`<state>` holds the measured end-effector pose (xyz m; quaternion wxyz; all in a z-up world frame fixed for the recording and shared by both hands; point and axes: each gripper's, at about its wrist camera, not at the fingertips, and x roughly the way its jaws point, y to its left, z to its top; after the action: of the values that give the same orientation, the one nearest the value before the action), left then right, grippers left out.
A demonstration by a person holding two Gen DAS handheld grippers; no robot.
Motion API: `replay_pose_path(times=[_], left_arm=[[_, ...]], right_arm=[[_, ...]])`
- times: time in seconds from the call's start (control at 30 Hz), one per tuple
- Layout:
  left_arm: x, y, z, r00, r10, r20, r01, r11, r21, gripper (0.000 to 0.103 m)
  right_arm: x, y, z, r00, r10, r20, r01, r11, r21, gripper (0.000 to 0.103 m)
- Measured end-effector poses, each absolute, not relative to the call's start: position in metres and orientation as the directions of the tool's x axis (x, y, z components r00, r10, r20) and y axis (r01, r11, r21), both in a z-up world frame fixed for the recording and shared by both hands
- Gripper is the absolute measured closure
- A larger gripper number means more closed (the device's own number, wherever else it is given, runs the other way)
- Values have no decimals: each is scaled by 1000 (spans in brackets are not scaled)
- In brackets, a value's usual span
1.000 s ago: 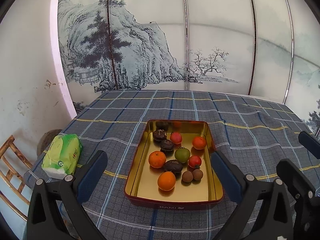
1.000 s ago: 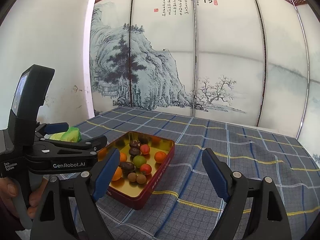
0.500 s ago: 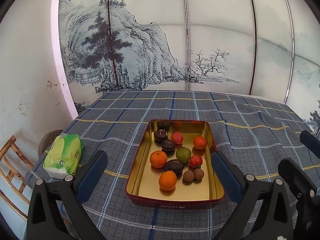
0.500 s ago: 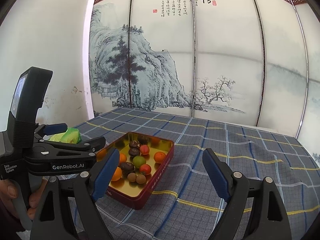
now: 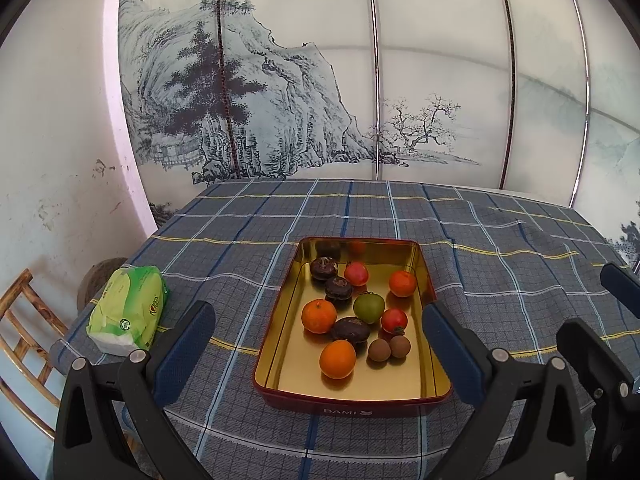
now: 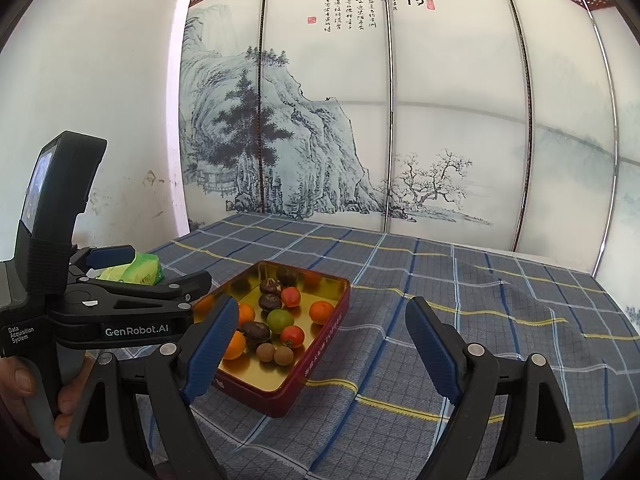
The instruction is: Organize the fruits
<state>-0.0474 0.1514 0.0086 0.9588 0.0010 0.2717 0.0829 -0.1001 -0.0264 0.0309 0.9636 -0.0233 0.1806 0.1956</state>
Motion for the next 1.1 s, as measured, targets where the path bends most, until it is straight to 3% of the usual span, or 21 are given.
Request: replay_pose_path(times=[0.87,1.1], left_arm=[[-44,153,10,838,149,-524,-148,988,43,0],[-41,153,23,857,155,-492,-154,987,42,0]], right_arm=[[-100,-27,29,857,367,-363,-382,924,31,17],[-98,-36,23,855,353,-380,-366,930,40,17]])
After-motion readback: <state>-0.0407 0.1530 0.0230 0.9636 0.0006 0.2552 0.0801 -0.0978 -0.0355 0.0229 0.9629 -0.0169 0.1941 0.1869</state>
